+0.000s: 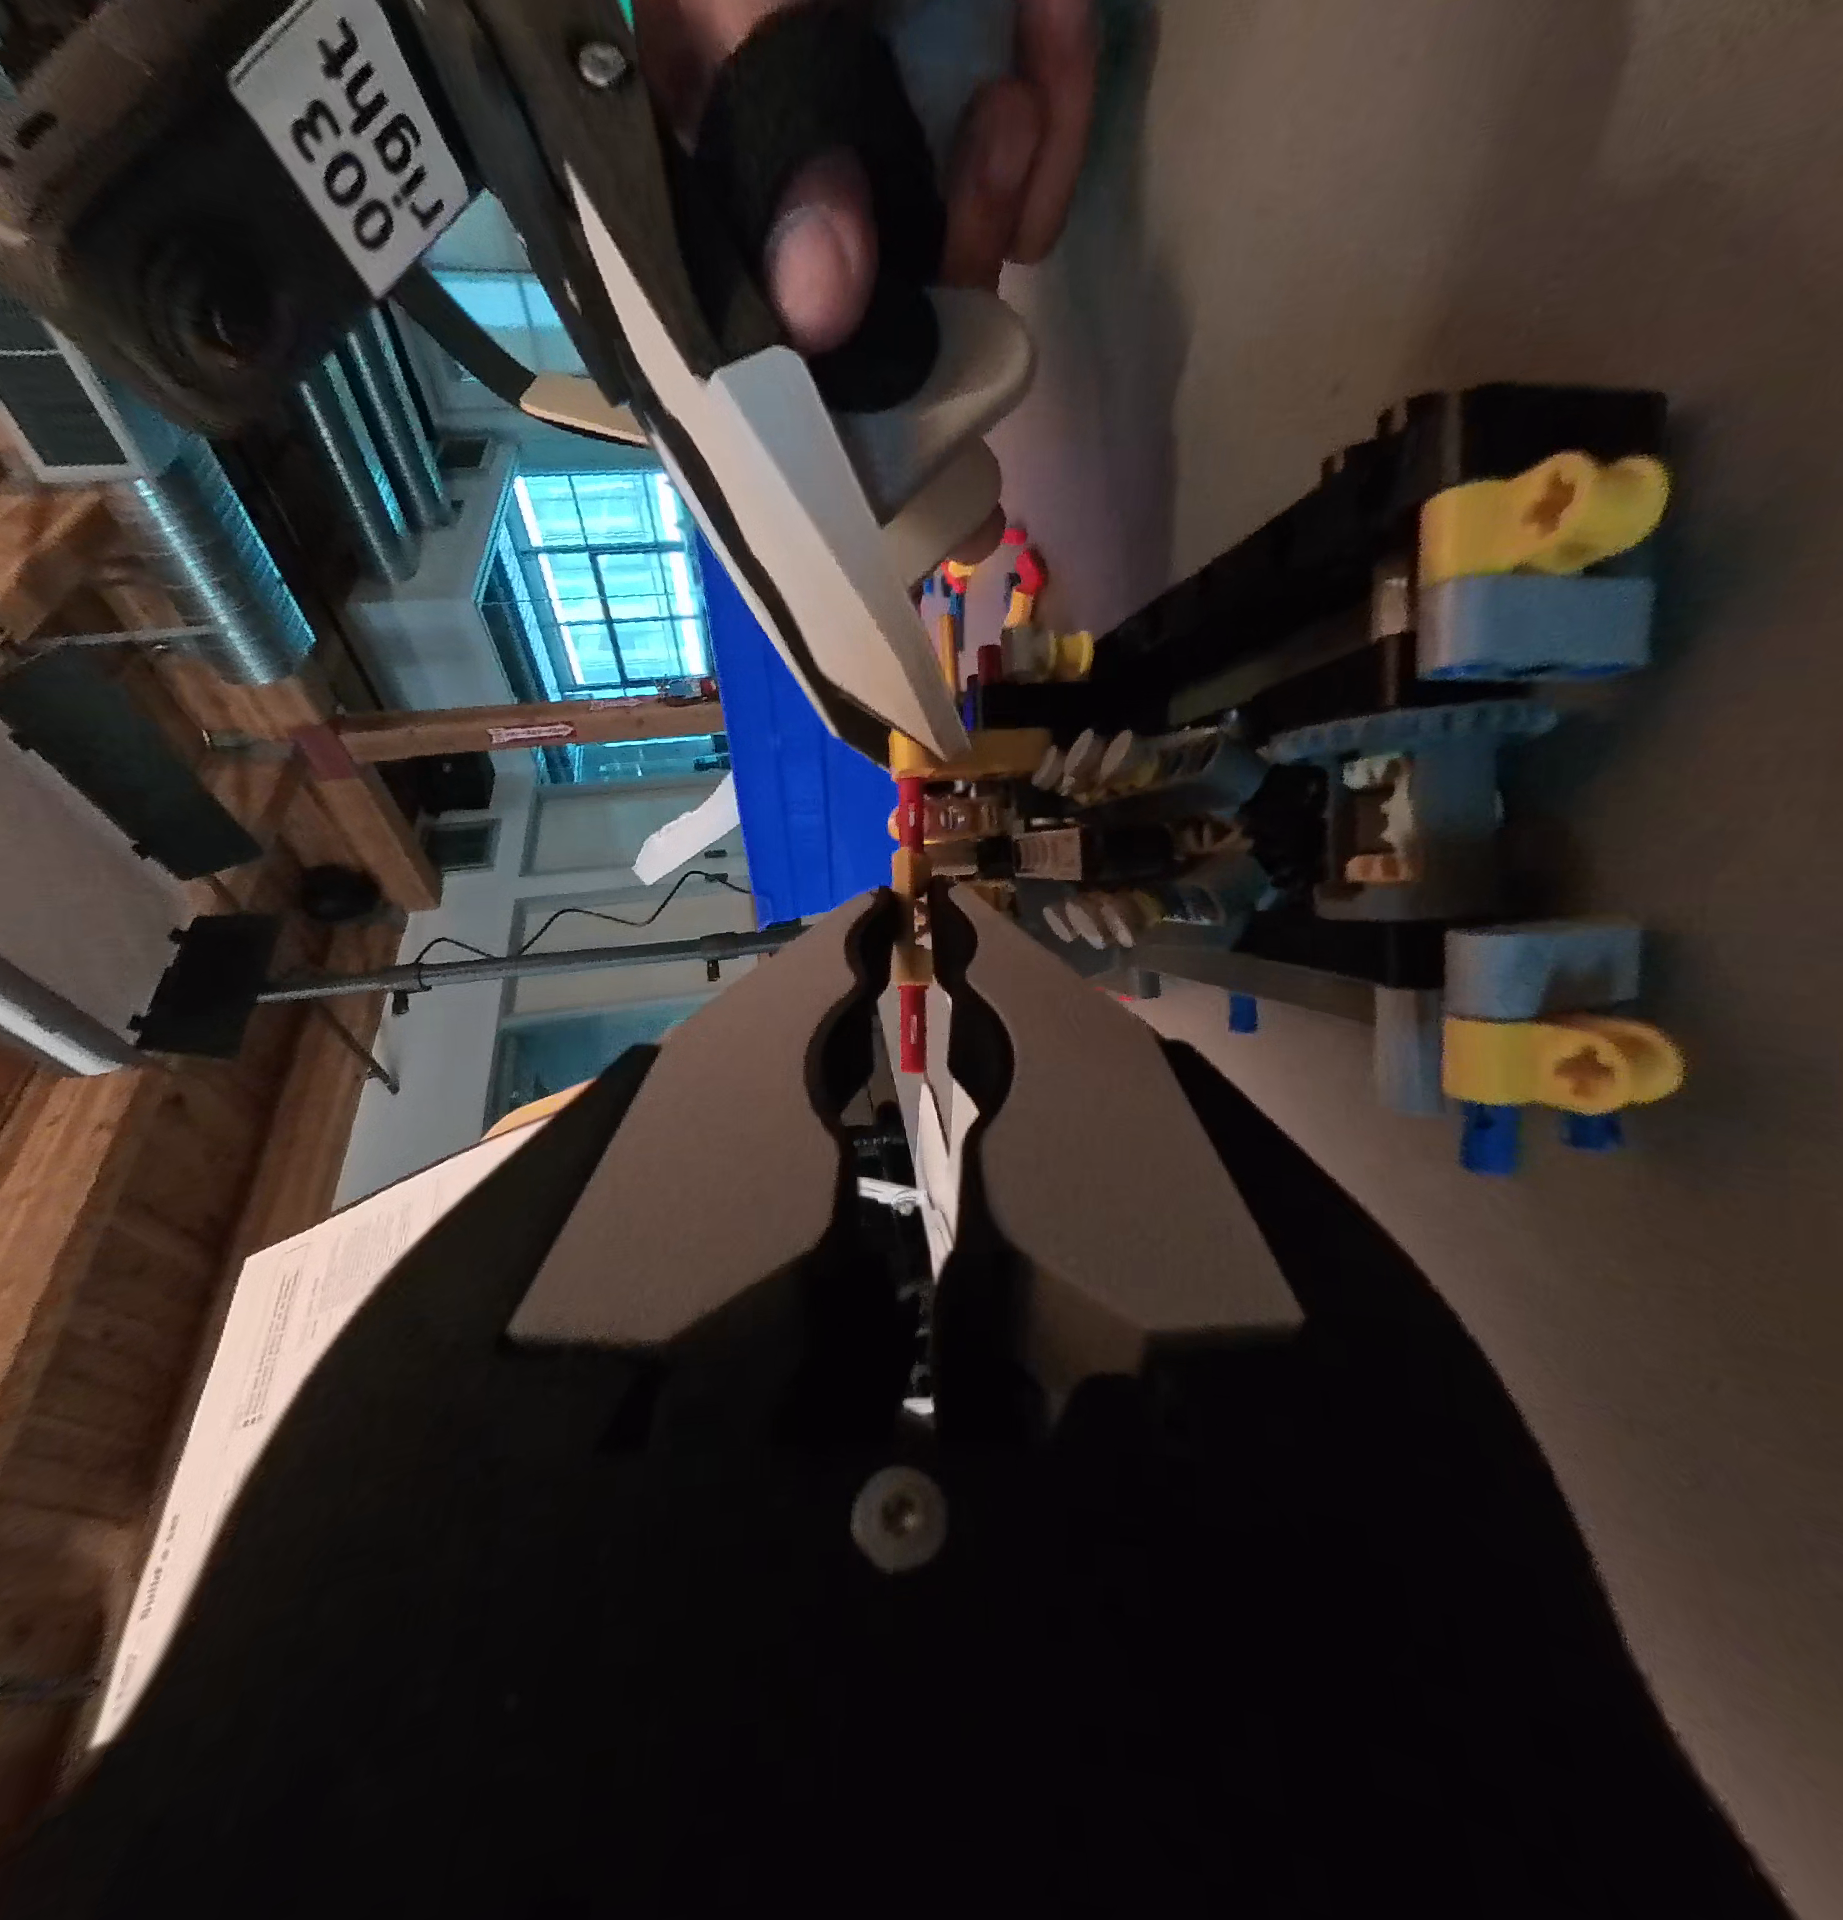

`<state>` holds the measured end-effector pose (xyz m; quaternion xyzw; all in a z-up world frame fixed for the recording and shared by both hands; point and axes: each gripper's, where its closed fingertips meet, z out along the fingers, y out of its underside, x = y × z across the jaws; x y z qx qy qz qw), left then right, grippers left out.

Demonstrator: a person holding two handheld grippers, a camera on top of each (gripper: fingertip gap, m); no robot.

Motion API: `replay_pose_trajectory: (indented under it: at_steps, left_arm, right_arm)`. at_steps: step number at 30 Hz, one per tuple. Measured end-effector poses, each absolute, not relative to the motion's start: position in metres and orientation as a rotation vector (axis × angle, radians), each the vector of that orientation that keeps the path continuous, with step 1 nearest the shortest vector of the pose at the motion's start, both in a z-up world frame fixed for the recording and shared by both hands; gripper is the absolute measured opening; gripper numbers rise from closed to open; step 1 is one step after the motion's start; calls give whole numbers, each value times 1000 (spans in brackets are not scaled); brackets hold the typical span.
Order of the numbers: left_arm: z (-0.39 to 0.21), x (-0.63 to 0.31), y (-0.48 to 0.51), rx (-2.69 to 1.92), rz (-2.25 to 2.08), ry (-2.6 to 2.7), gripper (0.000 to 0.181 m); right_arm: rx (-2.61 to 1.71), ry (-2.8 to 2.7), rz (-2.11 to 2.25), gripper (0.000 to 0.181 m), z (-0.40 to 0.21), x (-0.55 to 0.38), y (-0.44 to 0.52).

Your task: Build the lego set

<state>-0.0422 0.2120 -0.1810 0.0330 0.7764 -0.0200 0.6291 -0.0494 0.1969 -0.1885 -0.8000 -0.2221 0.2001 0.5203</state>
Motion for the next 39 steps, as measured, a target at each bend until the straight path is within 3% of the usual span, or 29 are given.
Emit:
replay_pose_trajectory:
  at_steps: [18,23,27,34,39]
  left_arm:
    - [-184,-40,204,74,-28,1794,5]
    - [-184,-49,208,-114,-161,1858,9]
    - [-177,-65,237,-456,-308,1874,31]
    - [-172,-68,219,-1498,-1277,1781,39]
    - [-174,-57,224,-1792,-1338,1487,39]
  right_arm:
    - [-1913,-587,447,15,-189,-53,196]
    - [-1892,-608,426,15,-188,-55,195]
    - [-1883,-627,374,15,-188,-54,193]
    - [-1879,-639,291,15,-188,-53,196]
    - [-1878,-652,222,15,-188,-51,196]
